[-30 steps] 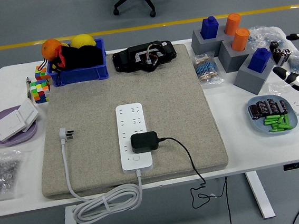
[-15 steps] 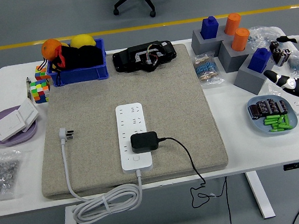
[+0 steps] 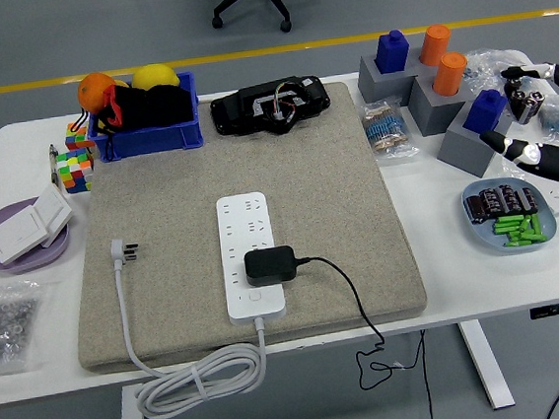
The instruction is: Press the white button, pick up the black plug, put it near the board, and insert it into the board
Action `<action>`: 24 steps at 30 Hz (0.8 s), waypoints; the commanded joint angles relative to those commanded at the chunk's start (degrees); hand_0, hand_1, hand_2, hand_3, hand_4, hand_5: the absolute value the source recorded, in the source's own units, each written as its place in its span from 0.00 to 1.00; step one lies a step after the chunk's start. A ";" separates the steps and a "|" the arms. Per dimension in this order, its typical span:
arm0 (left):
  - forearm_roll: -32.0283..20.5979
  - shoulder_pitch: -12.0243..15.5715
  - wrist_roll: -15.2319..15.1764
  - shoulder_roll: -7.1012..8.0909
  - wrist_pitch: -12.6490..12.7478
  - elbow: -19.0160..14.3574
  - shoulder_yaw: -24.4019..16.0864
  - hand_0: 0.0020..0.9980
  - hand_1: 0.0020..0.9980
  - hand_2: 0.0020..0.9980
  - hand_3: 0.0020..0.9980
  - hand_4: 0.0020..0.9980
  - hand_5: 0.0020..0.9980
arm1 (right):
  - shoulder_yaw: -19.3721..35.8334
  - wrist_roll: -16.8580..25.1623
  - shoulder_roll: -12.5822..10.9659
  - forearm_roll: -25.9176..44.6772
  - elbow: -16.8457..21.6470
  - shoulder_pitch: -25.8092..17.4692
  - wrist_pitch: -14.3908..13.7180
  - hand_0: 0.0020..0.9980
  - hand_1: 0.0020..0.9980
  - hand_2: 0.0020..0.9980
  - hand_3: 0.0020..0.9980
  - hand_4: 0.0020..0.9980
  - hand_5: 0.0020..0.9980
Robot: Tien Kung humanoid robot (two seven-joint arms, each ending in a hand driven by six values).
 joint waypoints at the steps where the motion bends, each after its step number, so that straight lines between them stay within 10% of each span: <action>1: -0.06 0.13 0.00 -0.06 0.08 0.00 -0.01 0.79 0.74 0.71 0.77 0.56 0.46 | 0.03 0.02 -0.08 -0.01 0.00 0.04 -0.01 0.93 0.83 0.77 0.73 1.00 0.59; 24: 0.29 0.20 0.48 -0.59 0.68 0.00 -2.09 0.79 0.74 0.71 0.77 0.56 0.46 | -1.55 -3.01 0.52 0.65 0.00 1.25 1.61 0.93 0.83 0.77 0.74 0.99 0.58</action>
